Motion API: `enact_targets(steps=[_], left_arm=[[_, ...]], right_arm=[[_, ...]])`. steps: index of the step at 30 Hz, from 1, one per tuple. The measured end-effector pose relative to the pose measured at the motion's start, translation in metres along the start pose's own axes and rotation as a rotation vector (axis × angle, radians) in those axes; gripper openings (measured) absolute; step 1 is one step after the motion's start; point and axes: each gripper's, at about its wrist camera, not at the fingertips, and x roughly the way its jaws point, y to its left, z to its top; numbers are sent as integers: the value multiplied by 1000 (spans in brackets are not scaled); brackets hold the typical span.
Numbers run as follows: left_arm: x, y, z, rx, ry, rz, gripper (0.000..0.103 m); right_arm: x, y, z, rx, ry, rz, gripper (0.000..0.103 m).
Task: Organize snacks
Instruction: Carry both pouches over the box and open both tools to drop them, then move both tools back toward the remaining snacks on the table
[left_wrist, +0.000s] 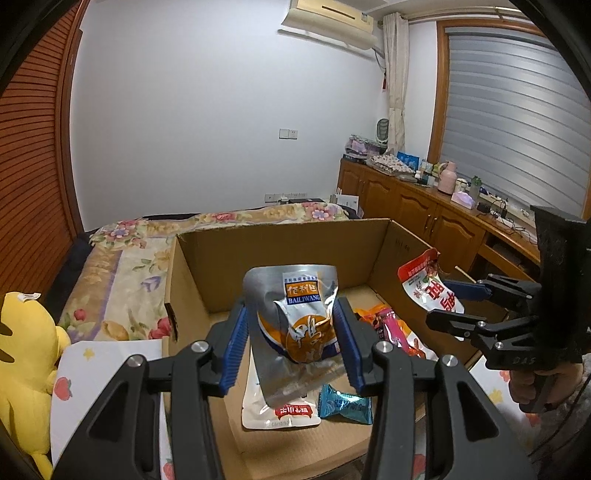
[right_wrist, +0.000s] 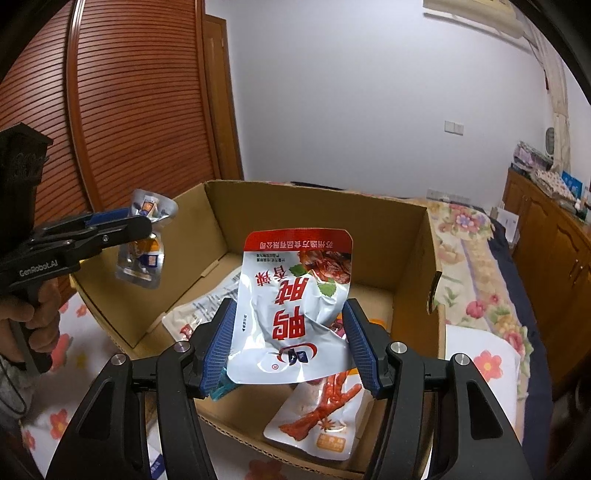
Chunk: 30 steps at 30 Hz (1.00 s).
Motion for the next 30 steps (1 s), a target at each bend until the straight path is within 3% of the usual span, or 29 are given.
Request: enact_targets(steps=[1,3,7,14,18,30], left_arm=[[1,0,-1,0,3,2,48],[1,-1,-2,-5,4,8,63],[0,-1,-5,-16,11,24,66],[-24,-9,-7,-8,-7,44,80],[-43,-14,-11,0,-23,54,99],[-74,-32,-49,28,52,63,102]], right_arm=[[0,0,0,-1,1,0,60],[0,-1,0,-4,6,-5,61],[-1,3,-2,-5,3,-3,64],[-22,7,-6,15,-13,11,64],[-44,16,-9,11,-24,10,64],[-92,45,-37,11,-23,-37,75]])
